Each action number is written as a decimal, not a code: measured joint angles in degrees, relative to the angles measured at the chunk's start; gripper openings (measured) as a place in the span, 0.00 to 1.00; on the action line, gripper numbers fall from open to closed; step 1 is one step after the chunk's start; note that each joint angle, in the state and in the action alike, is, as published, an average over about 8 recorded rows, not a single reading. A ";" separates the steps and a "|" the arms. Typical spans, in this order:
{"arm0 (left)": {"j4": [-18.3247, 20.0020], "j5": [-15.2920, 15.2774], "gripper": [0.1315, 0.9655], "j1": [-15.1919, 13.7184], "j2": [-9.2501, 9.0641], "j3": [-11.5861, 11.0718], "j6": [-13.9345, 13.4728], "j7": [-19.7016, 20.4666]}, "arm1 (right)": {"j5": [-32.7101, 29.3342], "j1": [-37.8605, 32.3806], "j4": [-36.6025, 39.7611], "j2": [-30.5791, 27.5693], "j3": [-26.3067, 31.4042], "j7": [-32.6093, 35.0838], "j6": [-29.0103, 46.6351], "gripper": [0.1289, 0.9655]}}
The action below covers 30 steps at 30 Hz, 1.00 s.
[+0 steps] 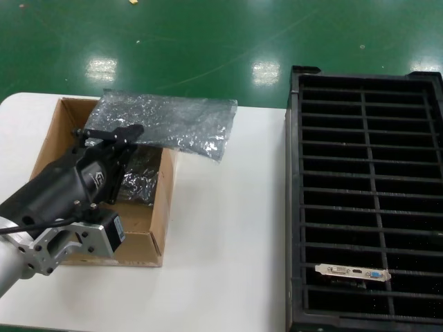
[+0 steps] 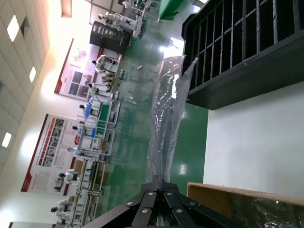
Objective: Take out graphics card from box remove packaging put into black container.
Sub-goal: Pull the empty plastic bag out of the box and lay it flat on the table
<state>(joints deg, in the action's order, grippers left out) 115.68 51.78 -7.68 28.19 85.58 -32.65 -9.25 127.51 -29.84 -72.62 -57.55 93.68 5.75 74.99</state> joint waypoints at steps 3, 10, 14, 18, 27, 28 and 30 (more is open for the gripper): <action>0.00 0.00 0.01 0.00 0.00 0.00 0.00 0.00 | 2.86 -1.24 5.80 1.16 -0.86 1.75 5.50 0.98; 0.00 0.00 0.01 0.00 0.00 0.00 0.00 0.00 | 15.35 -4.99 15.67 -0.91 7.62 7.77 12.85 1.00; 0.09 0.05 0.01 -0.08 -0.12 -0.07 -0.31 0.42 | 19.16 -6.04 17.27 -2.29 11.43 10.20 13.75 1.00; 0.84 1.47 0.01 -1.41 -2.26 -1.41 -4.64 5.66 | 19.65 -6.18 17.46 -2.49 12.02 10.60 13.84 1.00; -1.40 5.76 0.01 -10.17 -17.26 -11.20 -27.31 29.28 | 19.65 -6.18 17.46 -2.49 12.02 10.59 13.84 1.00; -2.56 4.54 0.01 -11.30 -19.01 -12.36 -29.70 31.87 | 19.65 -6.18 17.46 -2.49 12.02 10.59 13.84 1.00; -5.46 1.29 0.01 -13.34 -21.99 -14.31 -33.74 36.95 | 19.65 -6.18 17.46 -2.49 12.02 10.59 13.84 1.00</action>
<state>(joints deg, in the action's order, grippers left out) 110.22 53.08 -21.02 6.20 71.27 -66.39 27.70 147.16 -36.02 -55.16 -60.04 105.69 16.34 88.83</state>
